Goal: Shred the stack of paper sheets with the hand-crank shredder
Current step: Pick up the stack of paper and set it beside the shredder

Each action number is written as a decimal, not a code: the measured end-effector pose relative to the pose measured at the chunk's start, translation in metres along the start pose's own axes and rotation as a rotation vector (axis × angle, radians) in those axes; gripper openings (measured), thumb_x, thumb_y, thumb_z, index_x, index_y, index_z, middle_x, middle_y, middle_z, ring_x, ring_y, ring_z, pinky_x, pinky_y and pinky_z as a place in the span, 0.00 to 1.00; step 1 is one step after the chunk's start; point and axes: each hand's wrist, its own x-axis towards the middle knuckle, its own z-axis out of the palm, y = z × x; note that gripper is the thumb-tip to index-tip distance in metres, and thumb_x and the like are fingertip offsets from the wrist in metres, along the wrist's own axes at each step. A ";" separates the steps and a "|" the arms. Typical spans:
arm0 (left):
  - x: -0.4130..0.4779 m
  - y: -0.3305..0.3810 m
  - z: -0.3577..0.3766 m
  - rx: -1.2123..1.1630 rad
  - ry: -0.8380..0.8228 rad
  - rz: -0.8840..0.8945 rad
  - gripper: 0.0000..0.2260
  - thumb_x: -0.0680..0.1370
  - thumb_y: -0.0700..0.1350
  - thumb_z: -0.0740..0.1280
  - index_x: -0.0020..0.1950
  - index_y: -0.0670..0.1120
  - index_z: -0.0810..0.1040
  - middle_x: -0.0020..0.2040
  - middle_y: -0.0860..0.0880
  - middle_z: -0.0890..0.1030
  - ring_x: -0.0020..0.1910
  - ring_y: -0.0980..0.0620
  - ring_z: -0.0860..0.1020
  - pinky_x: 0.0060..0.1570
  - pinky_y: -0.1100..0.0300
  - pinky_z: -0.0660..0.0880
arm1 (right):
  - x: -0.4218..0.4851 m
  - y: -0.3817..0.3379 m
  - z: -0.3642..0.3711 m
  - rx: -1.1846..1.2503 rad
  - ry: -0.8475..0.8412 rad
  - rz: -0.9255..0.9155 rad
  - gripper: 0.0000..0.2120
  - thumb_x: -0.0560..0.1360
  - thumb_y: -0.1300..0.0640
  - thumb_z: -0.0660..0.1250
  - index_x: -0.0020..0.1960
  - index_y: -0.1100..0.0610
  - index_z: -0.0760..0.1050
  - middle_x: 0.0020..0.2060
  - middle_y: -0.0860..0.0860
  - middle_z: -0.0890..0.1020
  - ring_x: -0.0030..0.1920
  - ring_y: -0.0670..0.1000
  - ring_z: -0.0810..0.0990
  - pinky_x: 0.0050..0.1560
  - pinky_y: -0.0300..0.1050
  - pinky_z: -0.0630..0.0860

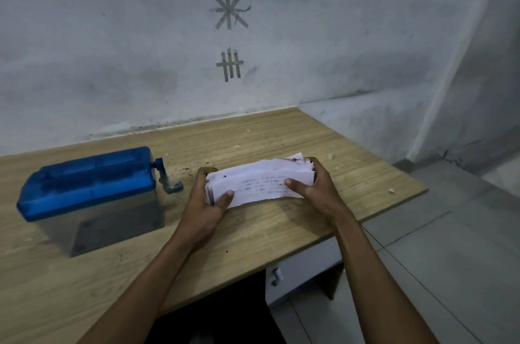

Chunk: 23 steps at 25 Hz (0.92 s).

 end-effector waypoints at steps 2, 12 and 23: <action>-0.001 -0.003 -0.002 0.016 -0.026 0.016 0.19 0.78 0.37 0.72 0.63 0.53 0.69 0.57 0.53 0.77 0.50 0.66 0.77 0.44 0.71 0.75 | 0.000 0.005 0.000 -0.043 -0.050 0.030 0.21 0.70 0.65 0.78 0.60 0.58 0.76 0.53 0.52 0.83 0.52 0.49 0.83 0.46 0.38 0.79; -0.001 -0.008 -0.006 -0.047 0.005 -0.103 0.19 0.77 0.35 0.72 0.59 0.53 0.71 0.60 0.59 0.74 0.54 0.69 0.74 0.43 0.74 0.72 | 0.014 0.008 0.007 -0.056 -0.010 0.053 0.21 0.69 0.64 0.79 0.57 0.56 0.76 0.51 0.50 0.83 0.52 0.50 0.83 0.47 0.41 0.81; 0.005 0.014 -0.031 -0.197 -0.280 -0.510 0.22 0.74 0.41 0.77 0.64 0.54 0.76 0.61 0.50 0.82 0.54 0.48 0.84 0.55 0.50 0.82 | 0.075 -0.053 0.026 -0.079 -0.466 0.275 0.25 0.68 0.68 0.78 0.64 0.58 0.77 0.57 0.59 0.84 0.56 0.58 0.83 0.56 0.60 0.80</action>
